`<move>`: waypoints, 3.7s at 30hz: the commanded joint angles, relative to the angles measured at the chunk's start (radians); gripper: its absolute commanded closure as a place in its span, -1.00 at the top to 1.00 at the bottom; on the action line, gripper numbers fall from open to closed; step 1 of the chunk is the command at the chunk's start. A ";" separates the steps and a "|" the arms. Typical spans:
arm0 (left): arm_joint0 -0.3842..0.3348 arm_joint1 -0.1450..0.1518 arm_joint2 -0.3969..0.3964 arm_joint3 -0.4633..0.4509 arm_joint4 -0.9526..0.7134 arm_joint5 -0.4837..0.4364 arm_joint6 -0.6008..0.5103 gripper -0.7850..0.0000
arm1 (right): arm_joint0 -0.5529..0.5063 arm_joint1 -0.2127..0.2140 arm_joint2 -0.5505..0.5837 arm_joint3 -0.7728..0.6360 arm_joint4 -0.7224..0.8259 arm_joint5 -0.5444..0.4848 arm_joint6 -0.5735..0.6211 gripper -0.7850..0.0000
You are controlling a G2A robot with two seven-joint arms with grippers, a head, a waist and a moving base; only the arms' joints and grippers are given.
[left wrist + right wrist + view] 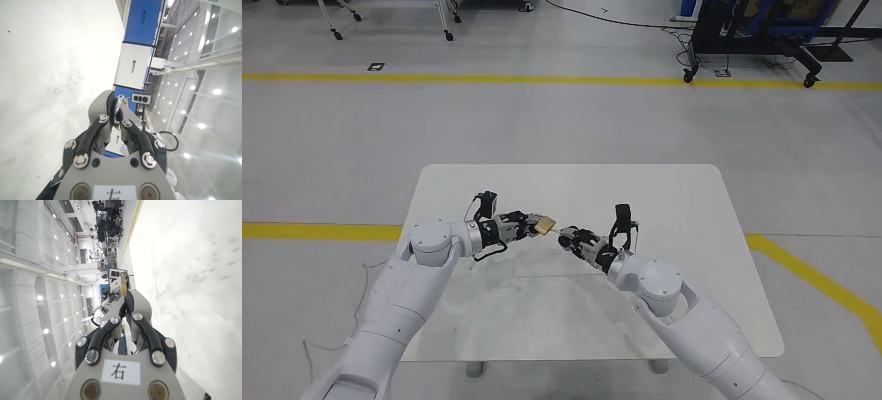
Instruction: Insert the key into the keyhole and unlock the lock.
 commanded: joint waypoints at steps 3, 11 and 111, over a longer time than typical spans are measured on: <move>-0.003 -0.001 0.006 0.001 0.002 0.006 -0.012 -1.00 | 0.012 -0.006 -0.004 0.006 -0.010 0.005 0.004 -1.00; -0.009 -0.002 0.011 0.008 0.001 0.010 -0.017 -1.00 | 0.028 -0.018 -0.013 0.015 -0.031 0.021 -0.010 -1.00; 0.101 -0.105 0.048 -0.191 -0.199 -0.001 0.620 -1.00 | -0.046 -0.278 -0.221 0.144 -0.321 -0.331 -1.060 -1.00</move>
